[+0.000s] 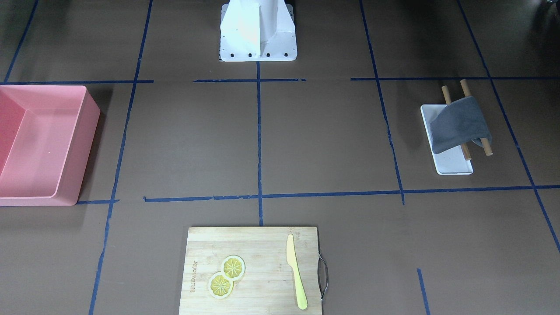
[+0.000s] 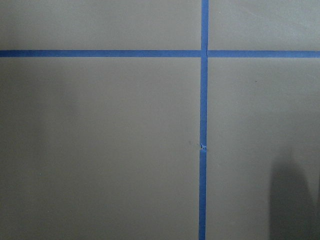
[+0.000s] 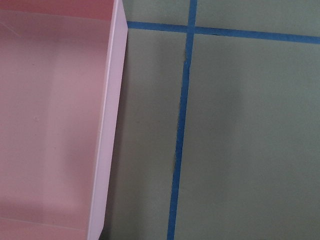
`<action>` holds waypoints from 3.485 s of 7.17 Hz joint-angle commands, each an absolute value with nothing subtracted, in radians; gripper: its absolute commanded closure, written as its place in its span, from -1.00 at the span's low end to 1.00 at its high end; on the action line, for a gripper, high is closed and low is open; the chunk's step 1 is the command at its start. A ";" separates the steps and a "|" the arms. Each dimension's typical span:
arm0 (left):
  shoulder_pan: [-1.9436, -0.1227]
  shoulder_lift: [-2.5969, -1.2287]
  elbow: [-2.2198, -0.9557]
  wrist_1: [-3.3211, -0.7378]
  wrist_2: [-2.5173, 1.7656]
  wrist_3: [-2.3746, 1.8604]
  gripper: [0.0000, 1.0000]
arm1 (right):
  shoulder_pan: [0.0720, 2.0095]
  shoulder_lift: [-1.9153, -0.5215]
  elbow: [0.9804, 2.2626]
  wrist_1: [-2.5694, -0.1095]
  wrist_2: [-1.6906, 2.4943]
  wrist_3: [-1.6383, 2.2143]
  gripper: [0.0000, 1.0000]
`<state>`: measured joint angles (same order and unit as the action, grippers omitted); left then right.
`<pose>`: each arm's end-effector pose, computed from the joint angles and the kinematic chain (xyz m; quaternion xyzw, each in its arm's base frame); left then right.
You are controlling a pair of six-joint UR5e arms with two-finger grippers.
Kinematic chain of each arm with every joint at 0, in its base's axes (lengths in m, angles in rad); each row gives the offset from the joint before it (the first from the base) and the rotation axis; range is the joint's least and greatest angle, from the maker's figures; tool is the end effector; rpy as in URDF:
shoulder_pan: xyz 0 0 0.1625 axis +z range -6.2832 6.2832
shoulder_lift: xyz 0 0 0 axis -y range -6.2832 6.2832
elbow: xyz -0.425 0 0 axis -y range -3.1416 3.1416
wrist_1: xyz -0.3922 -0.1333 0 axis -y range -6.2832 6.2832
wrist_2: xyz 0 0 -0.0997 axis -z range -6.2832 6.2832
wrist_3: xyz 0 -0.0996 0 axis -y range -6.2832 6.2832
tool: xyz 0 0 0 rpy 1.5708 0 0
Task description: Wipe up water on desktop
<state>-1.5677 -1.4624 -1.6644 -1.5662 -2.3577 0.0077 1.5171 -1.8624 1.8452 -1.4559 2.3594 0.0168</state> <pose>-0.0614 -0.4447 0.6630 -0.0081 0.3834 0.0013 0.9236 0.0424 -0.3789 0.6364 0.0315 -0.3851 -0.0358 0.9217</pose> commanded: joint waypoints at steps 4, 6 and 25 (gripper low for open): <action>-1.548 -1.494 -1.661 -1.566 -2.352 0.005 -1.00 | 1.516 -1.856 1.845 -1.456 2.359 0.018 -1.00; -1.546 -1.529 -1.670 -1.595 -2.352 -0.002 -1.00 | 1.516 -1.848 1.848 -1.454 2.359 0.028 -1.00; -1.169 -1.529 -1.759 -1.997 -2.349 -0.566 0.27 | 1.514 -1.850 1.848 -1.456 2.364 0.031 -1.00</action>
<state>-1.1696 -1.5294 -1.7591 -1.9973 -2.3486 -0.5640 1.5140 -1.8500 1.8490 -1.4558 2.3639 0.0307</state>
